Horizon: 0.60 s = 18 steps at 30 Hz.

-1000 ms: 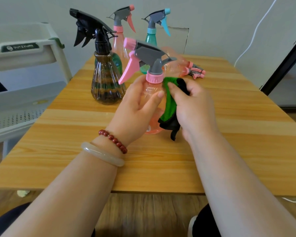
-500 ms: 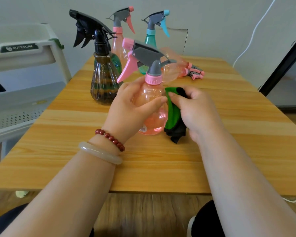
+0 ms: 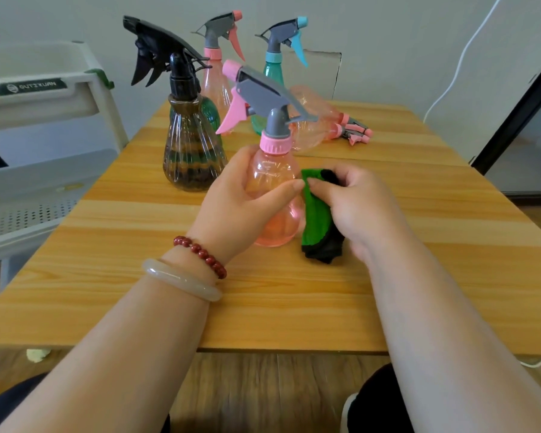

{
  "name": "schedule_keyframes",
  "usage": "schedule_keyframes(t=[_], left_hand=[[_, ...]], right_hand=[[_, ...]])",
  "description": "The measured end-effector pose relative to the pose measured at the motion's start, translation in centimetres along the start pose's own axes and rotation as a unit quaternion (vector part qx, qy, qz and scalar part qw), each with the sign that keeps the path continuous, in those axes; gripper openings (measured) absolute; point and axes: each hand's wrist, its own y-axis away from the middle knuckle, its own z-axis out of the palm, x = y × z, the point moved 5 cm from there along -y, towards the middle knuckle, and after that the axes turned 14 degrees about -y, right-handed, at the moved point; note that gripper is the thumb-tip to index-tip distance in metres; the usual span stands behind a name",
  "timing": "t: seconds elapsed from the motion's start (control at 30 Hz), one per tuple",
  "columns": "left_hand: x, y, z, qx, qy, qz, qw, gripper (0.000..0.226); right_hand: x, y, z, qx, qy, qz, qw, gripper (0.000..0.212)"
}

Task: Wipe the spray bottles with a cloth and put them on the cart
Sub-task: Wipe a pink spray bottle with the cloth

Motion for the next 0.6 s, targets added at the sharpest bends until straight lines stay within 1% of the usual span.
schedule_keyframes(t=[0.07, 0.13, 0.17, 0.2, 0.27, 0.33, 0.37, 0.4, 0.43, 0.5, 0.57, 0.6], left_hand=[[0.1, 0.0, 0.0, -0.005, 0.003, -0.001, 1.0, 0.039], [0.3, 0.1, 0.1, -0.007, 0.007, 0.002, 1.0, 0.042], [0.2, 0.0, 0.0, -0.006, 0.002, 0.005, 1.0, 0.042], [0.3, 0.1, 0.0, -0.006, -0.004, 0.008, 1.0, 0.041], [0.2, 0.1, 0.0, -0.005, -0.009, 0.007, 1.0, 0.036], [-0.1, 0.0, 0.0, 0.0, -0.01, -0.002, 1.0, 0.036], [-0.2, -0.1, 0.0, 0.001, -0.019, -0.01, 1.0, 0.041], [-0.4, -0.1, 0.0, 0.003, -0.028, -0.014, 0.999, 0.052], [-0.5, -0.2, 0.0, 0.007, -0.037, -0.016, 0.999, 0.065], [-0.5, -0.3, 0.0, 0.015, -0.048, -0.018, 0.999, 0.079], [-0.3, -0.2, -0.1, 0.022, -0.046, -0.014, 0.999, 0.079], [-0.4, -0.2, -0.1, 0.024, -0.045, -0.014, 0.999, 0.077]], right_hand=[[-0.8, 0.3, 0.3, 0.002, -0.041, -0.035, 0.999, 0.012], [-2.0, 0.6, 0.9, -0.008, -0.08, -0.093, 0.992, 0.009], [-2.2, 0.6, 1.2, -0.009, -0.075, -0.109, 0.991, 0.009], [-2.0, 0.6, 1.3, -0.002, -0.065, -0.105, 0.992, 0.009], [-0.5, 0.1, 0.9, 0.017, -0.06, -0.052, 0.997, 0.013], [1.2, -0.3, 0.5, 0.014, -0.07, 0.028, 0.997, 0.024], [1.7, -0.4, 0.5, 0.009, -0.074, 0.056, 0.996, 0.029], [1.8, -0.3, 0.4, 0.005, -0.074, 0.07, 0.995, 0.031], [1.6, -0.3, 0.4, 0.003, -0.075, 0.067, 0.995, 0.03], [0.3, -0.2, 0.6, 0.005, -0.107, 0.019, 0.994, 0.023], [-1.2, 0.1, 0.9, 0.0, -0.129, -0.046, 0.991, 0.017], [-1.4, 0.2, 1.0, 0.0, -0.119, -0.062, 0.991, 0.015]])
